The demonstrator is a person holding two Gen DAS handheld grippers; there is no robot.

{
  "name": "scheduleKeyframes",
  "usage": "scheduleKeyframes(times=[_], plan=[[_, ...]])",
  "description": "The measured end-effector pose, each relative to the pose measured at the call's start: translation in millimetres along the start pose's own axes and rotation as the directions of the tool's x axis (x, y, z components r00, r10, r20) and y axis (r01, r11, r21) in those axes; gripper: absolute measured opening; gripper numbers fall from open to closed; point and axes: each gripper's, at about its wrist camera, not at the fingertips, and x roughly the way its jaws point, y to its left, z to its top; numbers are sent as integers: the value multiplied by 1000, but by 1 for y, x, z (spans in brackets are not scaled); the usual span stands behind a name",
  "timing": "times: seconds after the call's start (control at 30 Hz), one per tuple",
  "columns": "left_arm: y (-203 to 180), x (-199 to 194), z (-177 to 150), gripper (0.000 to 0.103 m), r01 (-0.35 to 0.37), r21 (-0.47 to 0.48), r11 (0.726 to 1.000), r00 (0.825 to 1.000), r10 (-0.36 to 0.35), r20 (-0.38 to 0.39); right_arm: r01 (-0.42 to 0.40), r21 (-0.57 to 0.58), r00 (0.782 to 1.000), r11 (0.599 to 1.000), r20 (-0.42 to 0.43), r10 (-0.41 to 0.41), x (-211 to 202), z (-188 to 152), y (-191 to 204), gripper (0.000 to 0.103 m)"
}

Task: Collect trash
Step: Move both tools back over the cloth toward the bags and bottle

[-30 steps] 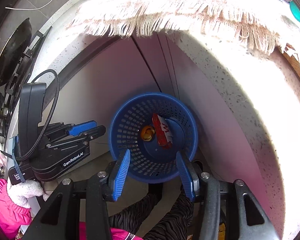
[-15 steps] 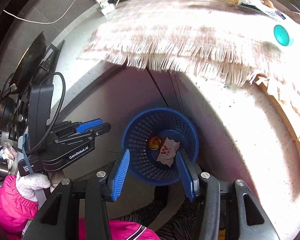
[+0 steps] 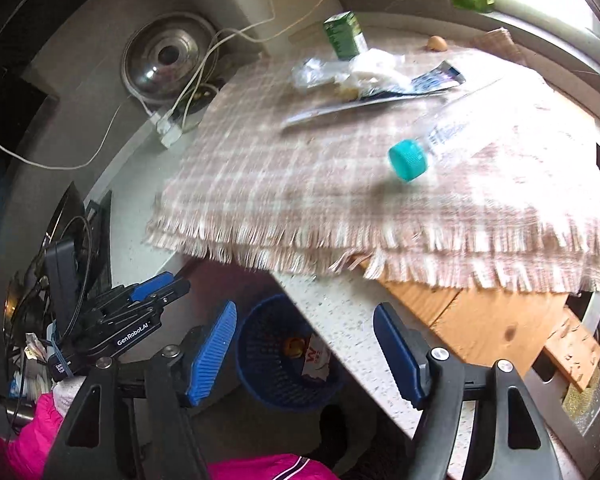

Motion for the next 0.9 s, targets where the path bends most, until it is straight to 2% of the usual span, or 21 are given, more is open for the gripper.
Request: scheduleKeyframes(times=[0.1, 0.17, 0.2, 0.23, 0.43, 0.6, 0.9], plan=[[-19, 9, 14, 32, 4, 16, 1000, 1000, -5, 26, 18, 39, 999, 999, 36, -19, -13, 16, -19, 75], [-28, 13, 28, 44, 9, 23, 1000, 999, -10, 40, 29, 70, 998, 997, 57, -33, -19, 27, -33, 78], [-30, 16, 33, 55, 10, 25, 1000, 999, -12, 53, 35, 86, 997, 996, 68, -41, -23, 30, -41, 78], [-33, 16, 38, 61, 9, 25, 1000, 998, -11, 66, 37, 100, 996, 994, 76, -45, -25, 35, -49, 79], [-45, 26, 83, 61, 39, 5, 999, 994, -39, 104, 66, 153, 992, 986, 101, -81, -28, 60, -82, 81], [-49, 40, 121, 61, 72, -41, 997, 990, -67, 121, 61, 188, 992, 980, 94, -80, -23, 78, -106, 81], [-50, 79, 178, 61, 116, -116, 986, 990, -105, 95, 46, 210, 996, 977, 71, -62, -5, 106, -131, 81]])
